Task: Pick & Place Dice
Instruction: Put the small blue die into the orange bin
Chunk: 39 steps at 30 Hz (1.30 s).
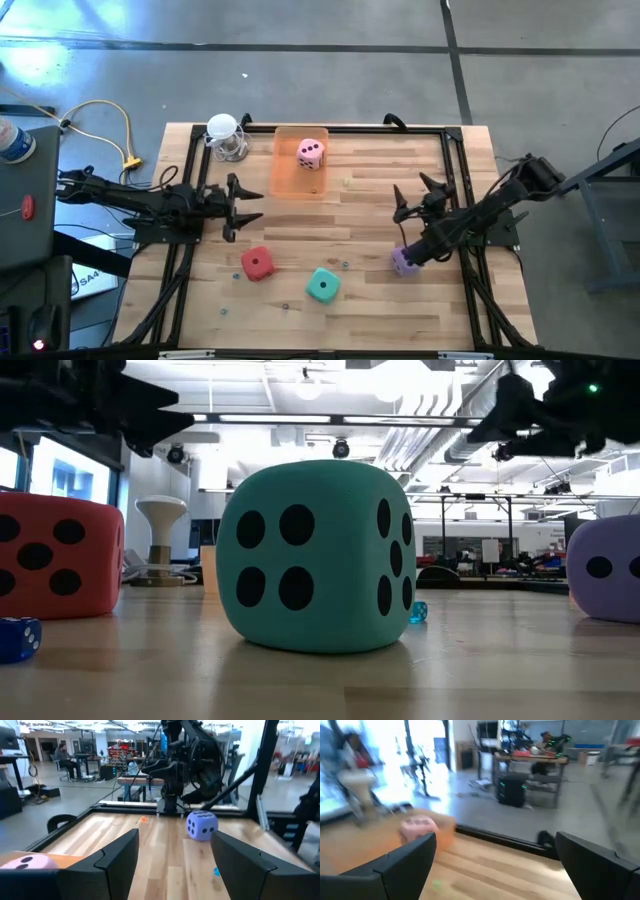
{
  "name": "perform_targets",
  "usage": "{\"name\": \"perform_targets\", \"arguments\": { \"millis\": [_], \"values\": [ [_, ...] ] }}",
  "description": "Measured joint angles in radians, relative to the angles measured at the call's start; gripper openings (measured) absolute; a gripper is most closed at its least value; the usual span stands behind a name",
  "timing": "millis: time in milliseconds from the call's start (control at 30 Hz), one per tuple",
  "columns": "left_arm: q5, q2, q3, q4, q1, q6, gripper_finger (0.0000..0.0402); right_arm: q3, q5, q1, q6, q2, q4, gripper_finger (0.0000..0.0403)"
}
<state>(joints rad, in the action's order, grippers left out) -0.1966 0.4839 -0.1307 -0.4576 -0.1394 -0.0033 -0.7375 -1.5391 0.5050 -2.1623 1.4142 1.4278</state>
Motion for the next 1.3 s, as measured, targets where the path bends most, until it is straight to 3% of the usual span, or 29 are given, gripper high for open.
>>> {"name": "perform_targets", "arguments": {
  "millis": [100,233,500,667,767,1000,1067,1133,1300],
  "values": [
    [-0.001,0.018,0.0,0.002,0.0,0.048,0.024,0.051,-0.028,0.024,-0.011,-0.008,-0.071,0.04],
    [-0.007,0.048,0.0,-0.003,0.004,-0.009,0.024,0.057,-0.033,0.022,0.027,0.008,-0.09,0.04],
    [-0.019,0.108,0.0,-0.033,0.049,-0.022,0.024,-0.002,-0.033,0.036,0.238,0.007,-0.16,0.04],
    [-0.019,0.129,0.0,-0.048,0.06,-0.076,0.024,-0.122,-0.022,0.069,0.645,0.007,-0.277,0.04],
    [-0.018,0.141,0.0,-0.046,0.06,-0.077,0.024,-0.162,0.057,0.069,0.973,0.007,-0.452,0.04],
    [-0.014,0.225,-0.017,-0.008,0.054,-0.092,0.024,-0.167,0.453,-0.073,1.708,0.014,-1.035,0.04],
    [0.001,0.239,-0.062,0.1,0.041,-0.139,0.024,-0.167,0.546,-0.13,1.844,0.018,-1.158,0.04],
    [0.005,0.248,-0.131,0.309,0.028,-0.176,0.024,-0.167,0.604,-0.187,1.911,0.018,-1.238,0.04],
    [-0.05,0.26,-0.315,0.735,-0.025,-0.178,0.0231,-0.166,0.632,-0.295,1.899,0.018,-1.279,0.04]
  ]
}}
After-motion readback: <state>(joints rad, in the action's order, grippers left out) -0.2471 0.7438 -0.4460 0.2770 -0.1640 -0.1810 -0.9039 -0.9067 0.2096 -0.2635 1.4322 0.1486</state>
